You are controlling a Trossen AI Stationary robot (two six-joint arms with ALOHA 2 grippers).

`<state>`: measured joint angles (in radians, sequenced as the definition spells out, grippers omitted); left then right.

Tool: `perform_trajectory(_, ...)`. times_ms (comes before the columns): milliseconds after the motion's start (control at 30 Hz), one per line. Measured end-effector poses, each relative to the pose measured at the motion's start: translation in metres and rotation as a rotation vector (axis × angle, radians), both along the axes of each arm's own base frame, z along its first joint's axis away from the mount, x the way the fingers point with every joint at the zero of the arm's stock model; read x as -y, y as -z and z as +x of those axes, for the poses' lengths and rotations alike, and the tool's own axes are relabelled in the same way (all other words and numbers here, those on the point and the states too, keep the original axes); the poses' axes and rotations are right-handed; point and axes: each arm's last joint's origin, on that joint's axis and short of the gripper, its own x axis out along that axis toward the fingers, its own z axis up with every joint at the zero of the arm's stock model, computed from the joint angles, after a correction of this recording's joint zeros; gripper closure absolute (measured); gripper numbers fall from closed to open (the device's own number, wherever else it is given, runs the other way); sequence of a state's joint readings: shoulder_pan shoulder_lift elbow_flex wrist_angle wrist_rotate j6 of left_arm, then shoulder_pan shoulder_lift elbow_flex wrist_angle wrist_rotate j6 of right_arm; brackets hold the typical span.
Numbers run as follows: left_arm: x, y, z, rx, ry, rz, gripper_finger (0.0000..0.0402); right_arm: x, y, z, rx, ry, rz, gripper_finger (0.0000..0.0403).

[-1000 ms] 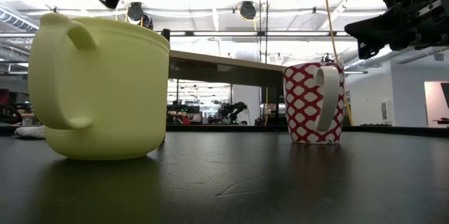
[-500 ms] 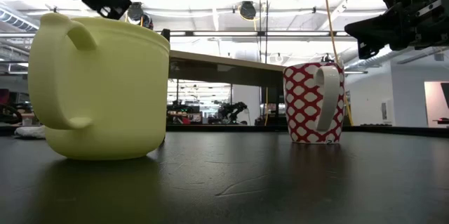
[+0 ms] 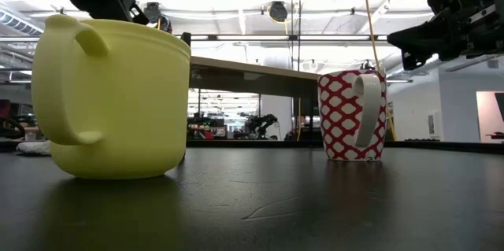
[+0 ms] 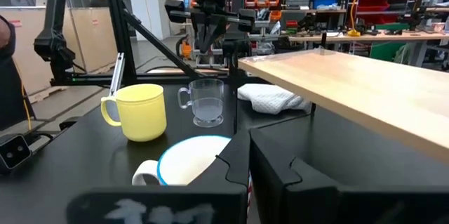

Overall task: Stack small to large cups/mugs on shelf
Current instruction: Put the transparent mug on the shelf

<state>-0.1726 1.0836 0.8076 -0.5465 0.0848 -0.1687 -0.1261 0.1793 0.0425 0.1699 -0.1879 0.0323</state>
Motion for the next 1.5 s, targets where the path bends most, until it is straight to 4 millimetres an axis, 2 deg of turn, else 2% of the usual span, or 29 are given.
perform_trajectory(467,-0.001,-0.004,0.012,-0.192,-0.014,0.056,0.0401,0.0,0.001,0.0,-0.011,0.0,-0.013,0.0403)
perform_trajectory(767,-0.001,0.015,0.023,-0.311,-0.027,0.079,0.0401,0.0,0.002,0.0,-0.02,0.0,-0.012,0.0403)
perform_trajectory(1167,-0.002,0.017,0.024,-0.316,-0.05,0.105,0.0401,0.0,0.003,0.0,-0.025,0.0,-0.011,0.0403)
perform_trajectory(1300,-0.001,0.017,0.024,-0.323,-0.046,0.069,0.0386,0.0,0.003,0.0,-0.025,0.0,-0.011,0.0403)
perform_trajectory(1500,-0.003,0.017,0.024,-0.327,-0.083,0.044,0.034,0.0,0.003,0.0,-0.025,0.0,-0.01,0.0403)
